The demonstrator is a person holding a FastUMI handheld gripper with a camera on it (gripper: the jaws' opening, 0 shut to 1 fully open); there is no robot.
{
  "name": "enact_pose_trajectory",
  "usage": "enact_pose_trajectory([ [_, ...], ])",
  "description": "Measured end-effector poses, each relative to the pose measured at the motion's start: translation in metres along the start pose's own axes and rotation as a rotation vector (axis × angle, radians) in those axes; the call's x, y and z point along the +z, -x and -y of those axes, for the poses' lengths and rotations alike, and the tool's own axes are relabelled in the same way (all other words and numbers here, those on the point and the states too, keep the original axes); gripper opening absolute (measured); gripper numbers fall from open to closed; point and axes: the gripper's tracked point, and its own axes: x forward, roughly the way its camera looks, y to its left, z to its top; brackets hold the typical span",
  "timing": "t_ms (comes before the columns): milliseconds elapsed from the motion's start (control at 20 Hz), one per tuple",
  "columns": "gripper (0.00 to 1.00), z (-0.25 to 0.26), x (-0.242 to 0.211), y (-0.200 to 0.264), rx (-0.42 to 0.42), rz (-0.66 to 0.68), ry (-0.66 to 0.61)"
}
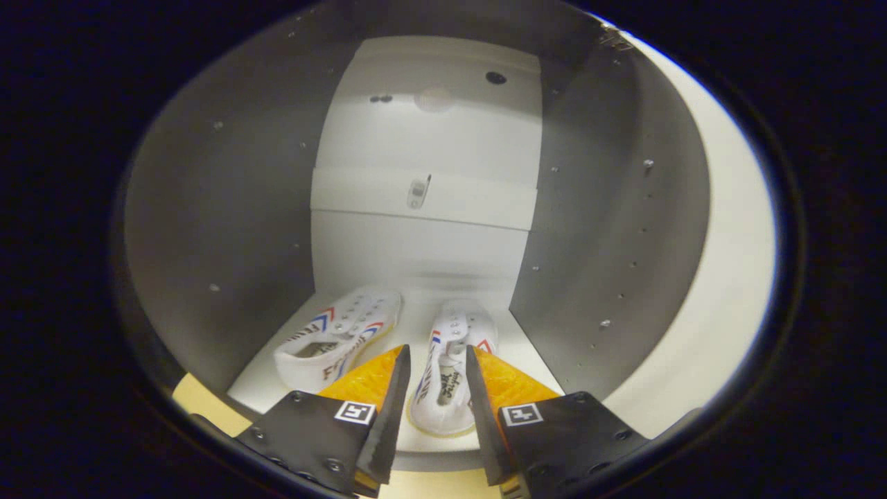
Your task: Open the shoe cabinet door, grab the shoes and put them into the shoe cabinet, then close the shoe cabinet door.
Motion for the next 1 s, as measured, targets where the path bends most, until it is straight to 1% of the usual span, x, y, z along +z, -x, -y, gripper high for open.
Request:
enact_pose_trajectory([
  [150,0.52,0.001,0.011,0.042,0.015,0.04,-0.044],
  [500,0.52,0.004,0.026,0.14,0.032,0.11,-0.07],
  [700,0.52,0.023,0.015,0.186,0.022,0.097,-0.085],
  [800,0.52,0.038,0.013,0.207,0.002,0.104,-0.09],
  [1000,0.52,0.056,0.012,0.25,-0.007,0.12,-0.081],
])
